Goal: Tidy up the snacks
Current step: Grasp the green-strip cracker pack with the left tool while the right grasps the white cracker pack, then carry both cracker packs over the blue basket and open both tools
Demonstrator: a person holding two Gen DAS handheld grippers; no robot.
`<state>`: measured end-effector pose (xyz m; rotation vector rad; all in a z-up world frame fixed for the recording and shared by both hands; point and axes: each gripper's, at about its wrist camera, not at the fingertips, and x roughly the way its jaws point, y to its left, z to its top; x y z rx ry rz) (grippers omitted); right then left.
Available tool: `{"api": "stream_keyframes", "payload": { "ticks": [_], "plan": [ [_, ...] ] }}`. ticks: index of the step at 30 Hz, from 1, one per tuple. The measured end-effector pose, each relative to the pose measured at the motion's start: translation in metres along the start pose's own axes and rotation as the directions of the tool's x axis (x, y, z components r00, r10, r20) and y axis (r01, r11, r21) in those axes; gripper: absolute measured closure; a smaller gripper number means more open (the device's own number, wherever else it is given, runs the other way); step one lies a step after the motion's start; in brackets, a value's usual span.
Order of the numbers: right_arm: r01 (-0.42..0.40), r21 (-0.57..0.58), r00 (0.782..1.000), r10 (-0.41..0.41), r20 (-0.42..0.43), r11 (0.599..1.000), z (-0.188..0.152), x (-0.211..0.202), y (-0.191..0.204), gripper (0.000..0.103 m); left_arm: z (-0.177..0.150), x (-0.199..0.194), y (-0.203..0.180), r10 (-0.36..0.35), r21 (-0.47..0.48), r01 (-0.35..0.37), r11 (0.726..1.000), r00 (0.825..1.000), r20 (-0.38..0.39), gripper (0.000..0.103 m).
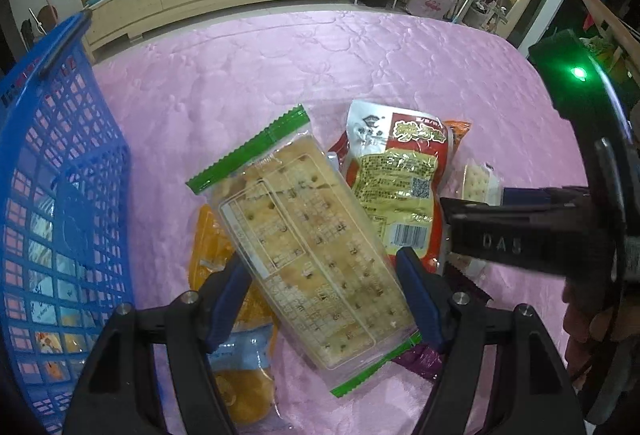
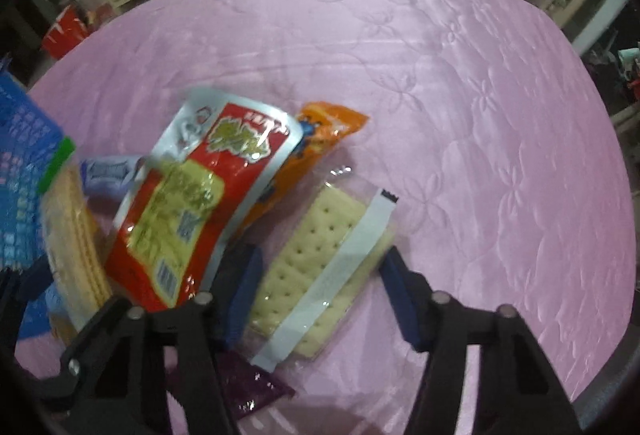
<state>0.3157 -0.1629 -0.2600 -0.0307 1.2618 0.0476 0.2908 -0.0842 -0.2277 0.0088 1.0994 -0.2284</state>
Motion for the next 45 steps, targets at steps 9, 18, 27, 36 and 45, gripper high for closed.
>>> {"api": "stream_keyframes", "payload": {
  "ticks": [9, 18, 27, 36, 45],
  "plan": [
    [-0.071, -0.046, 0.993, 0.075, 0.093, 0.996, -0.061, -0.044, -0.028, 0.043, -0.011, -0.019, -0.004, -0.01, -0.001, 0.01, 1.0, 1.0, 0.021, 0.033],
    [-0.093, -0.11, 0.97, 0.115, 0.215, 0.99, -0.091, -0.125, -0.034, 0.044, -0.025, -0.072, -0.019, -0.027, 0.037, 0.024, 0.999, 0.996, 0.082, 0.036],
    [-0.094, -0.161, 0.934, 0.143, 0.328, 0.982, -0.093, -0.186, -0.008, 0.044, -0.04, -0.15, -0.013, -0.052, 0.035, 0.046, 0.998, 0.982, 0.18, 0.036],
    [-0.091, -0.247, 0.9, 0.186, 0.395, 0.965, -0.102, -0.228, 0.038, 0.044, -0.055, -0.213, 0.015, -0.049, 0.023, 0.045, 0.999, 0.964, 0.26, 0.036],
    [-0.13, -0.34, 0.875, 0.27, 0.403, 0.931, -0.098, -0.24, 0.1, 0.044, -0.063, -0.249, 0.073, -0.005, -0.015, 0.01, 1.0, 0.949, 0.315, 0.036]
  ]
}}
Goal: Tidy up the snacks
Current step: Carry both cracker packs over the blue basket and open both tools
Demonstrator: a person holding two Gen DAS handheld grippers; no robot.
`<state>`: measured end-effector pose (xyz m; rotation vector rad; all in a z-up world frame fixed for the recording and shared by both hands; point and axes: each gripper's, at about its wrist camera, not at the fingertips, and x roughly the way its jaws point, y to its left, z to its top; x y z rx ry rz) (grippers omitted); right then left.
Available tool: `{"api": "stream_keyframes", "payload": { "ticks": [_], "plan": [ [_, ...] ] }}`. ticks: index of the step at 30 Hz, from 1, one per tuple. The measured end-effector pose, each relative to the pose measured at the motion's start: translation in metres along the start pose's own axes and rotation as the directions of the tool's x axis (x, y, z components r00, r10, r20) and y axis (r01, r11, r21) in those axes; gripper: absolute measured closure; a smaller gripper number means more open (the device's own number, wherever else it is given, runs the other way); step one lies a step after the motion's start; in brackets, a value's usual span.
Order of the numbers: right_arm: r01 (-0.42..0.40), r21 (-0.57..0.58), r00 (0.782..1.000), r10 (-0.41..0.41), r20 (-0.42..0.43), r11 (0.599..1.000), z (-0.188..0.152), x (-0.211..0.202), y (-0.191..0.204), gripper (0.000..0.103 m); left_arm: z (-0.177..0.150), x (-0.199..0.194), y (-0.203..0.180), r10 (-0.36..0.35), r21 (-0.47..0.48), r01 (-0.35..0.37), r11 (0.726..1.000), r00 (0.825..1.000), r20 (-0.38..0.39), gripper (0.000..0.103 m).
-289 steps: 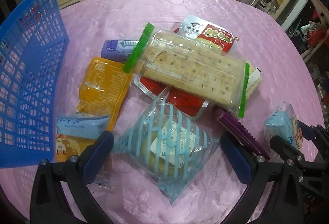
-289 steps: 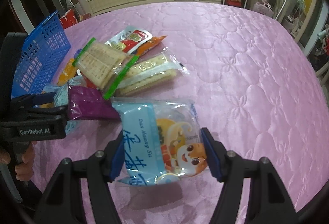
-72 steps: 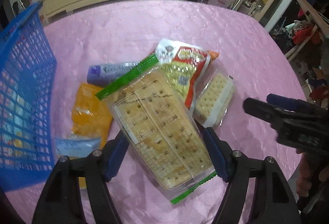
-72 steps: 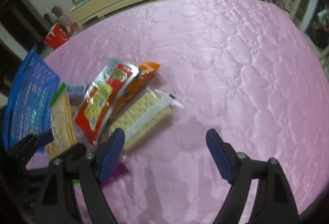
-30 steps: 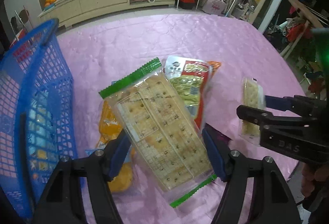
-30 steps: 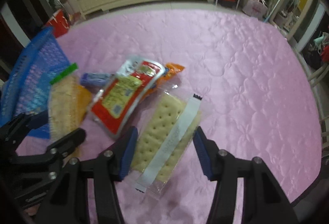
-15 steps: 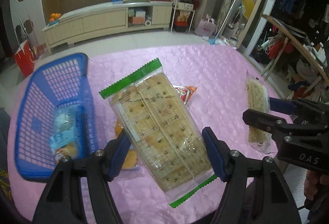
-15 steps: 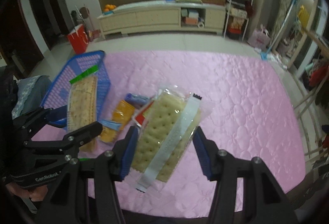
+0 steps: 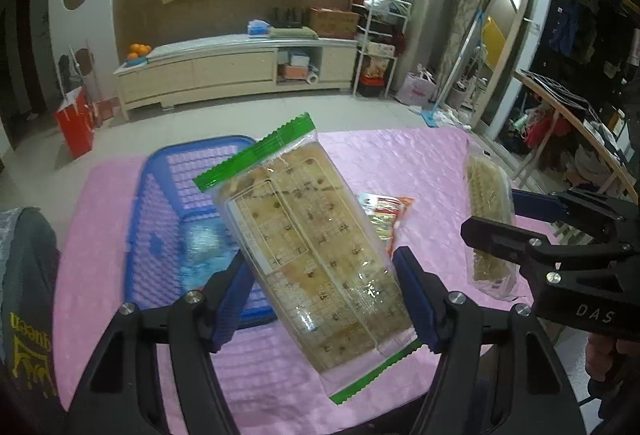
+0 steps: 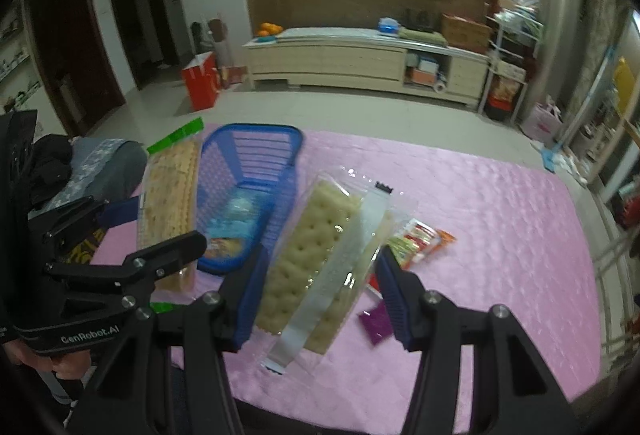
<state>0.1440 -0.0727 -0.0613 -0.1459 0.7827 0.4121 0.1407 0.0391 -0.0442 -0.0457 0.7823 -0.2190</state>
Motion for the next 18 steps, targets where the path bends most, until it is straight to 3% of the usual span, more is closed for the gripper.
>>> {"api": "stream_keyframes", "payload": {
  "ticks": [9, 18],
  "plan": [
    [-0.071, -0.064, 0.997, 0.07, -0.013, 0.995, 0.02, 0.033, 0.044, 0.044, -0.005, -0.011, 0.065, 0.045, -0.057, -0.045, 0.997, 0.999, 0.008, 0.036],
    [-0.124, -0.114, 0.991, 0.117, -0.064, 0.986, 0.028, 0.077, 0.074, 0.044, -0.005, 0.013, 0.113, 0.037, -0.115, -0.039, 0.993, 0.999, -0.021, 0.036]
  ]
}}
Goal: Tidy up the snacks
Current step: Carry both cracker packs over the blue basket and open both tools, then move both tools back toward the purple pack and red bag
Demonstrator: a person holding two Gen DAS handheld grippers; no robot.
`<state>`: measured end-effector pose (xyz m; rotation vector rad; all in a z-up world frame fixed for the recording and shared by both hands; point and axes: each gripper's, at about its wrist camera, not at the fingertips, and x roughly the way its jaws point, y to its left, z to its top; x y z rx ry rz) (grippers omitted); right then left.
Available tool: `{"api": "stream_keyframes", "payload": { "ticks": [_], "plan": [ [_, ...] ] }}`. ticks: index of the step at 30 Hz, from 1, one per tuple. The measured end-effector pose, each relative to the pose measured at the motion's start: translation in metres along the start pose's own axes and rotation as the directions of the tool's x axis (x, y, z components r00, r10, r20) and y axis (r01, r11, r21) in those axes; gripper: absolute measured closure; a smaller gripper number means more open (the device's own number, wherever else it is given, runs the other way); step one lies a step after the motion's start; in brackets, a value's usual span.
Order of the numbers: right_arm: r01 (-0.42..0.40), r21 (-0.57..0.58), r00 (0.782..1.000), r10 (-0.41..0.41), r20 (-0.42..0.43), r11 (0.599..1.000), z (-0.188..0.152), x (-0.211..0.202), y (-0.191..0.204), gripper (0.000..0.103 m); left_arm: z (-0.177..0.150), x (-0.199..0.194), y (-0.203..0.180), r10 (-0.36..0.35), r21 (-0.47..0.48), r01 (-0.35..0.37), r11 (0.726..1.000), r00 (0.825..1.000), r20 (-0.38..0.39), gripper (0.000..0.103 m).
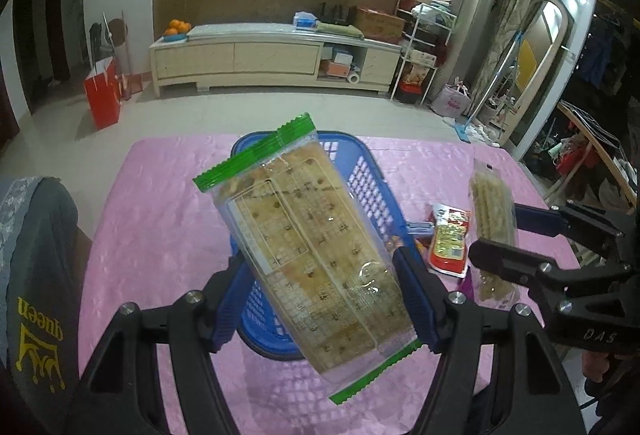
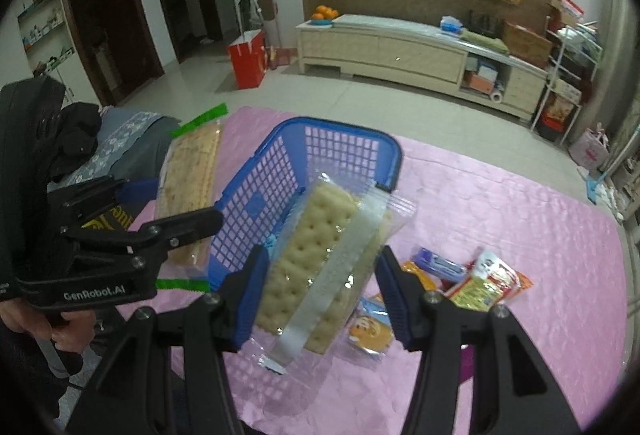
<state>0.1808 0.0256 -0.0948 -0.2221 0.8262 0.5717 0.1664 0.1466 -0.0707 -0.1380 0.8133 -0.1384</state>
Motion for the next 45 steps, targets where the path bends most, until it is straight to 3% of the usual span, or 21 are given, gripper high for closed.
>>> {"api": "stream_keyframes", "payload": {
  "ticks": [7, 18, 22, 26, 34, 45],
  "plan": [
    [-0.029, -0.009, 0.999, 0.029, -0.038, 1.0, 0.005, 0.029, 0.001, 0.044, -0.001, 0.031, 0.01, 0.006, -0.003, -0.006, 1.0, 0.999, -0.044, 0.036],
    [-0.01, -0.047, 0.999, 0.007, -0.053, 0.999, 0.006, 0.05, 0.005, 0.044, -0.001, 0.055, 0.017, 0.0, 0.005, 0.0, 1.0, 0.997, -0.075, 0.035],
    [0.026, -0.076, 0.998, -0.03, -0.053, 0.997, 0.006, 0.049, 0.008, 0.039, 0.002, 0.056, 0.013, 0.016, 0.021, -0.015, 1.0, 0.998, -0.067, 0.027],
    [0.032, -0.071, 0.999, -0.034, -0.021, 0.997, 0.005, 0.035, 0.005, 0.017, 0.004, 0.051, 0.011, 0.022, 0.023, -0.02, 1.0, 0.998, -0.067, 0.027],
    [0.047, -0.033, 0.999, -0.047, 0.0, 0.998, 0.0, -0.002, -0.016, 0.017, 0.004, 0.03, -0.013, 0.021, 0.069, -0.017, 0.997, 0.999, -0.046, 0.026],
    [0.098, 0.014, 0.995, -0.099, 0.03, 0.995, -0.023, -0.065, -0.056, 0.017, 0.006, -0.001, -0.085, -0.025, 0.168, 0.027, 0.985, 1.0, -0.013, 0.024]
  ]
}}
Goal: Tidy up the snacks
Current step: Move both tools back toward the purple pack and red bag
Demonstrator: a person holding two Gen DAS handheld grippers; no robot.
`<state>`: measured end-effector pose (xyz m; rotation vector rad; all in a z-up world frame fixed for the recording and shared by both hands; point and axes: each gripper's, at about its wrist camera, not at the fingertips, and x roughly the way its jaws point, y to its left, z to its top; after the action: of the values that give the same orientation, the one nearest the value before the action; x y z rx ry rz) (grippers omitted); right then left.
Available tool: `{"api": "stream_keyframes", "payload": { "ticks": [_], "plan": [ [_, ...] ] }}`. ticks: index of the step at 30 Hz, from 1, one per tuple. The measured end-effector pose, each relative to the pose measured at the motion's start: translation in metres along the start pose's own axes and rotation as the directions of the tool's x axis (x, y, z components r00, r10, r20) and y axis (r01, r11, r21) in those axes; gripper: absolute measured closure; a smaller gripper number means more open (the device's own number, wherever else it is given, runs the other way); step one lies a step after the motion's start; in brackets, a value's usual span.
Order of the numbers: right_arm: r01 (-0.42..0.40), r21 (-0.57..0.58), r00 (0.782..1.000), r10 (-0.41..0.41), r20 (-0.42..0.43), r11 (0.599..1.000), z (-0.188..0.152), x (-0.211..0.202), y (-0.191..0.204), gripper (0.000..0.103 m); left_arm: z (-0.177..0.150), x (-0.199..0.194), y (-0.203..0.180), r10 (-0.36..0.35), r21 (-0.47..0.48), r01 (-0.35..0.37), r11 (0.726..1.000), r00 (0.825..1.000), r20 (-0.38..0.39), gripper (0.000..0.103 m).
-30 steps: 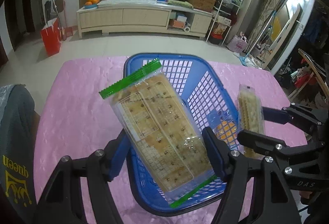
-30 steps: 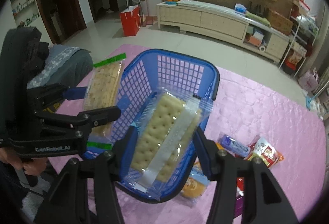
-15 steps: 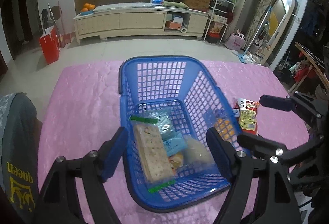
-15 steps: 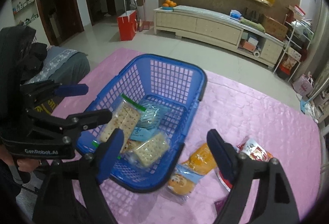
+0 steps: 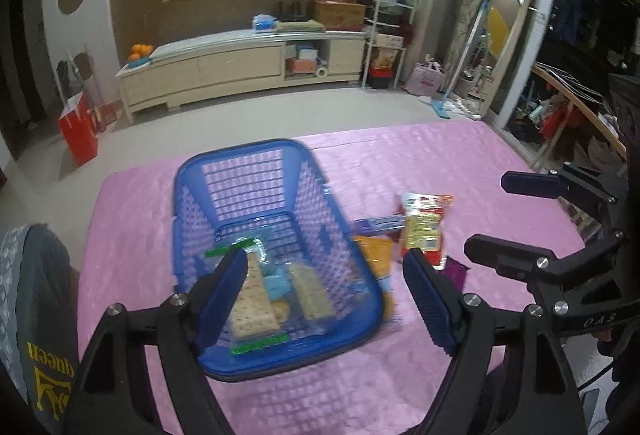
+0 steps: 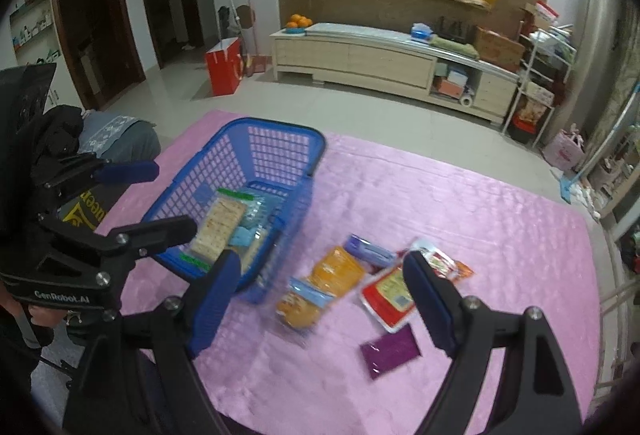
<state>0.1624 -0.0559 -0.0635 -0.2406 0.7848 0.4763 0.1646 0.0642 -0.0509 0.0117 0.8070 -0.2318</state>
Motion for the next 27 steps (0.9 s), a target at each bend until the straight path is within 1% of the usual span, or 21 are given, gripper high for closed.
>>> {"api": "stream_keyframes", "payload": {
  "ticks": [4, 8, 15, 21, 24, 27],
  "plan": [
    [0.023, 0.006, 1.0, -0.023, -0.002, 1.0, -0.013, -0.013, -0.017, 0.016, 0.003, -0.001, -0.028, -0.029, 0.042, 0.029, 0.999, 1.0, -0.003, 0.024],
    [0.035, 0.044, 0.999, -0.035, -0.012, 0.998, -0.028, -0.021, -0.038, 0.016, 0.002, 0.005, -0.055, -0.059, 0.06, 0.06, 0.996, 0.998, -0.01, 0.024],
    [0.061, 0.104, 0.998, -0.057, -0.039, 0.993, -0.054, -0.02, -0.076, 0.016, 0.0, 0.027, -0.099, -0.104, 0.113, 0.109, 0.988, 0.993, -0.056, 0.024],
    [0.082, 0.154, 0.994, -0.069, -0.088, 0.985, -0.085, -0.004, -0.107, 0.016, -0.009, 0.061, -0.129, -0.133, 0.143, 0.15, 0.978, 0.984, -0.122, 0.024],
    [0.093, 0.184, 0.99, -0.071, -0.123, 0.978, -0.101, 0.011, -0.122, 0.016, -0.017, 0.086, -0.141, -0.151, 0.156, 0.178, 0.972, 0.973, -0.173, 0.024],
    [0.101, 0.217, 0.986, -0.068, -0.156, 0.971, -0.115, 0.024, -0.134, 0.016, -0.022, 0.108, -0.15, -0.153, 0.176, 0.192, 0.965, 0.965, -0.214, 0.024]
  ]
}}
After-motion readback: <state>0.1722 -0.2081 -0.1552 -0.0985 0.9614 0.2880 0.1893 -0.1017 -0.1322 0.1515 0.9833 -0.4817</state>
